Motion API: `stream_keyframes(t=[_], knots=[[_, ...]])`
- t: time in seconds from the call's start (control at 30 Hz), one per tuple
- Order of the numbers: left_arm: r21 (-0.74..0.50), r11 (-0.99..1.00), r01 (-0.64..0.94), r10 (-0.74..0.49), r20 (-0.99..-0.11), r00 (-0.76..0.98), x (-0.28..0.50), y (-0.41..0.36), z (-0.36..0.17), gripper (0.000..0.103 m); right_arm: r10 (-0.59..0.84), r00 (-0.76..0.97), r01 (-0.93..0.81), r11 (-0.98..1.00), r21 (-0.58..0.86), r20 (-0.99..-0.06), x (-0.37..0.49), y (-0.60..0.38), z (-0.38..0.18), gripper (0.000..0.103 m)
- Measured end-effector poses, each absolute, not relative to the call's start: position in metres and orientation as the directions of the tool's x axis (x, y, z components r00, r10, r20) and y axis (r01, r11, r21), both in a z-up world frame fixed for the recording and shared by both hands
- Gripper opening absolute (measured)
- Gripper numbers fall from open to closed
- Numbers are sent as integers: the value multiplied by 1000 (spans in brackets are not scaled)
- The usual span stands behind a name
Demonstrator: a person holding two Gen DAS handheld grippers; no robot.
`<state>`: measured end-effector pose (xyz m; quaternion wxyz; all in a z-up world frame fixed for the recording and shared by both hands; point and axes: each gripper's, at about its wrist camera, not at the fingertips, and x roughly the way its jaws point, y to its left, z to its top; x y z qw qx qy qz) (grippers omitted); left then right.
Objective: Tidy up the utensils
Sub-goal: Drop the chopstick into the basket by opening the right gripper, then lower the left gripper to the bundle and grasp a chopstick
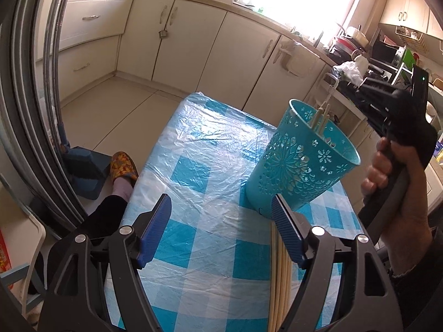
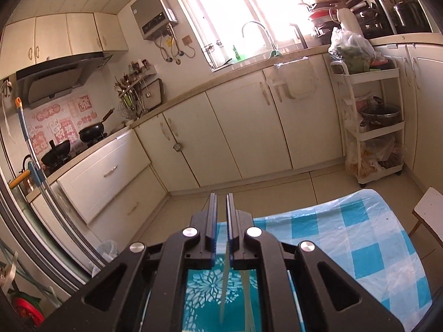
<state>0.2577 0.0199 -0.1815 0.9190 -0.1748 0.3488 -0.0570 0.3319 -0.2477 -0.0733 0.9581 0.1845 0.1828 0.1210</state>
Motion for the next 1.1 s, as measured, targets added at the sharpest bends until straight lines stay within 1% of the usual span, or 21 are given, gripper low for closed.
stream_keyframes(t=[0.07, 0.1, 0.33, 0.43, 0.5, 0.6, 0.67, 0.7, 0.77, 0.83, 0.97, 1.1], knots=[[-352, 936, -15, -219, -614, 759, 255, 18, -177, 74, 303, 903, -172, 904, 390, -304, 328, -248, -74, 15], [-348, 937, -15, -216, -612, 761, 254, 17, -176, 76, 307, 903, -174, 901, 397, -300, 321, -252, -72, 21], [-310, 951, -16, -189, -620, 761, 247, 11, -171, 79, 305, 915, -170, 885, 434, -264, 267, -280, -65, 26], [-301, 953, -17, -184, -625, 759, 245, 10, -172, 81, 275, 919, -142, 900, 412, -283, 240, -287, -72, 29], [-296, 955, -22, -179, -634, 752, 245, 9, -174, 82, 257, 905, -117, 917, 382, -340, 223, -285, -90, 30], [-292, 956, -30, -176, -653, 736, 245, 7, -180, 82, 270, 832, -98, 931, 351, -485, 217, -271, -136, 30], [-286, 958, -33, -173, -665, 726, 245, 6, -182, 82, 290, 750, -89, 935, 345, -594, 224, -259, -172, 26], [-283, 958, -32, -173, -669, 723, 244, 5, -183, 82, 298, 719, -87, 935, 345, -628, 227, -253, -186, 23], [-275, 961, -27, -173, -674, 718, 242, 3, -184, 82, 294, 676, -85, 942, 325, -676, 236, -243, -206, 21], [-269, 963, -25, -170, -675, 718, 240, 3, -183, 83, 280, 657, -84, 950, 301, -700, 242, -236, -216, 16], [-274, 961, -38, -168, -685, 709, 240, 7, -186, 85, 247, 634, -79, 964, 256, -733, 255, -224, -226, 16], [-280, 959, -42, -172, -696, 697, 242, 8, -191, 85, 235, 627, -91, 969, 230, -742, 256, -217, -233, 16]])
